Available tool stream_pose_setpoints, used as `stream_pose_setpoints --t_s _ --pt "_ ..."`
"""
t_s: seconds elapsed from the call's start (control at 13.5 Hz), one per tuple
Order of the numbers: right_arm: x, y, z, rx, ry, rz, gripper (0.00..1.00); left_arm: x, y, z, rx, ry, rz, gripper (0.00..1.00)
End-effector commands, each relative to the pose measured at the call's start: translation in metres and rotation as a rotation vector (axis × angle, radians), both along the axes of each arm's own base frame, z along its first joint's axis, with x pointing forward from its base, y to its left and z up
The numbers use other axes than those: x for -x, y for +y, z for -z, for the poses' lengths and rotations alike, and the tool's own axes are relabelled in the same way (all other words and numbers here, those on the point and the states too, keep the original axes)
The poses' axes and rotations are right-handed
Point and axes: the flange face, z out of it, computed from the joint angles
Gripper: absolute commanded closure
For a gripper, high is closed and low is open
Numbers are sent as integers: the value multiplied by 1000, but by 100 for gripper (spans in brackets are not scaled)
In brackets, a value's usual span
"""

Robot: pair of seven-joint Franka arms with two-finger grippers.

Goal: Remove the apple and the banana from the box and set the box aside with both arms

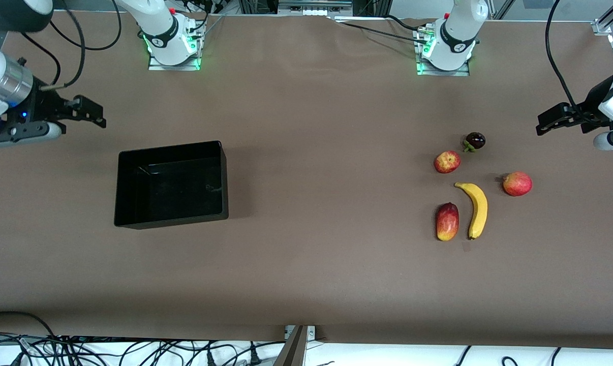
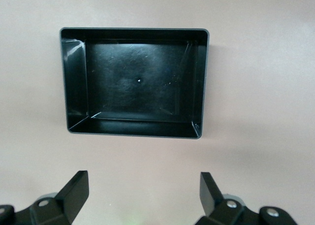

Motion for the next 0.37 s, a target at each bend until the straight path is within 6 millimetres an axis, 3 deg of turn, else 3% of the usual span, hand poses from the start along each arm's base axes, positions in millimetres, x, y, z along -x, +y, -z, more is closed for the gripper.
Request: stream_pose_setpoints --t_s 0.0,0.3 --pt "8 -2 -15 23 9 10 0 1 2 -14 22 -14 10 0" --pt "-2 -9 -35 21 -26 22 0 0 1 -19 22 -24 10 0"
